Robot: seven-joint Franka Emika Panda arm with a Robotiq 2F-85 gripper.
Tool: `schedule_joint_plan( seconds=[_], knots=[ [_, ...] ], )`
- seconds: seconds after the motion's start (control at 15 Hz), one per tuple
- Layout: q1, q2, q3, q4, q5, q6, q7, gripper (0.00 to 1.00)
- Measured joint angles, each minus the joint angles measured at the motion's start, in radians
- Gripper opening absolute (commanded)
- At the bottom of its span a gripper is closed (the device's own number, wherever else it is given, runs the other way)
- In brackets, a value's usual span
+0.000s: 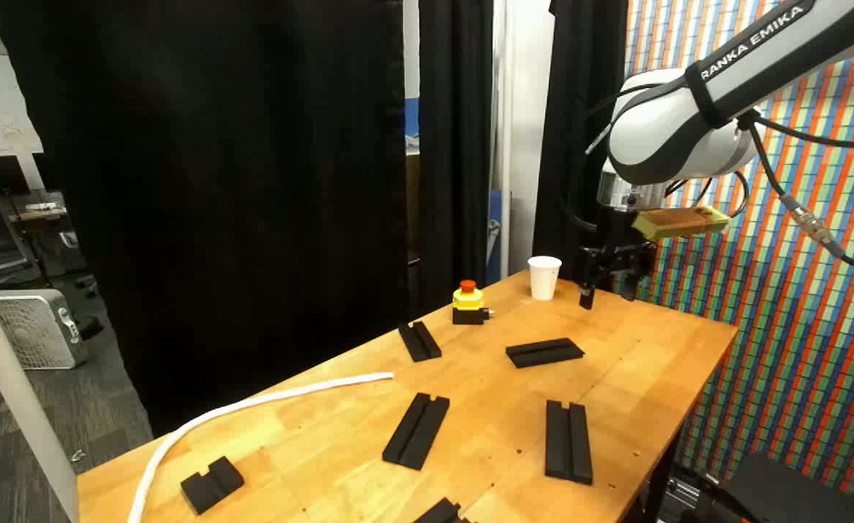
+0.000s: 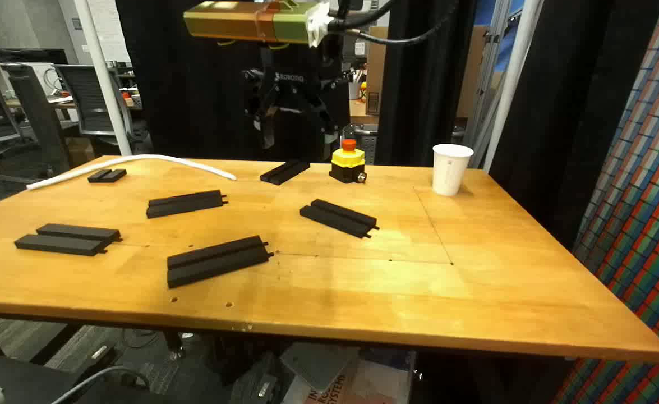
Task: Connect the four black pieces together
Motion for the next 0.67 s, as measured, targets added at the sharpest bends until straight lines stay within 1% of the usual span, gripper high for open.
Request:
schedule_joint_plan(
  seconds=[0.67],
  knots=[
    [0.0,0.001,0.0,0.012,0.0,-0.001,0.001,1.0]
  ],
)
